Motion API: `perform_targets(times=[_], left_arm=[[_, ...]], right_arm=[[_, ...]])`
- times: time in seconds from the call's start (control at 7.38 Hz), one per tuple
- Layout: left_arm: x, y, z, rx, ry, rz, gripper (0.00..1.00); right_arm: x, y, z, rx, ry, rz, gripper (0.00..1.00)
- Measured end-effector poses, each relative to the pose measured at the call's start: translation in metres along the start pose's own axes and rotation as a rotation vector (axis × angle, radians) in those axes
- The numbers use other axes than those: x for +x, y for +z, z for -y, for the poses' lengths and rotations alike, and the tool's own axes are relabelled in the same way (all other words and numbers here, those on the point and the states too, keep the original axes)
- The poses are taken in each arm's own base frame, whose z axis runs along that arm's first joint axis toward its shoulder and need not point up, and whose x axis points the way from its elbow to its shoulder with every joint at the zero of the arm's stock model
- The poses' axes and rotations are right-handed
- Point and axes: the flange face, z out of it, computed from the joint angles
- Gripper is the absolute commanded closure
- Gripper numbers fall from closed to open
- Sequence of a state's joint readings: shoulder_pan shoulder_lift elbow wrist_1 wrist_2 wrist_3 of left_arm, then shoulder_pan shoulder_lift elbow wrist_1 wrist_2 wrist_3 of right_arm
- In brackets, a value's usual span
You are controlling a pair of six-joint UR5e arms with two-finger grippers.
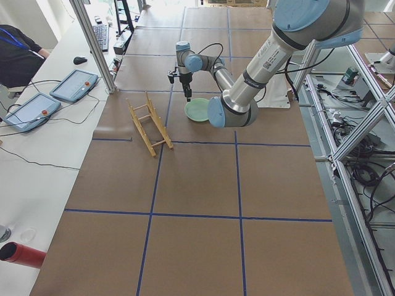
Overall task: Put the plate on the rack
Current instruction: 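Lower the left gripper and grasp the plate's rim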
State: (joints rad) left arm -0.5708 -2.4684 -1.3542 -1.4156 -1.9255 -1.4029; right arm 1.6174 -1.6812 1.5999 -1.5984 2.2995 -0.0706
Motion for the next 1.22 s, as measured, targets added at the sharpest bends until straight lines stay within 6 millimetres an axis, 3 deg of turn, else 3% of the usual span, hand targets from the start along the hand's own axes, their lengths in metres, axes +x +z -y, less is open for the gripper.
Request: perform_targets(times=[0.41,0.54,0.68,1.22], left_arm=[[0.006,0.014,-0.027,-0.022,0.030,0.012,0.60],[0.007,0.016,-0.033,-0.027,0.038,0.013,0.75],[0.007,0.017,-0.037,-0.029,0.042,0.013,0.99],[0.002,0.018,-0.038,-0.034,0.044,0.009,1.00]], right_arm=[[0.000,0.000,0.000,0.000,0.000,0.000,0.00],[0.000,0.000,0.000,0.000,0.000,0.000,0.00],[0.000,0.000,0.000,0.000,0.001,0.000,0.00],[0.000,0.000,0.000,0.000,0.000,0.000,0.00]])
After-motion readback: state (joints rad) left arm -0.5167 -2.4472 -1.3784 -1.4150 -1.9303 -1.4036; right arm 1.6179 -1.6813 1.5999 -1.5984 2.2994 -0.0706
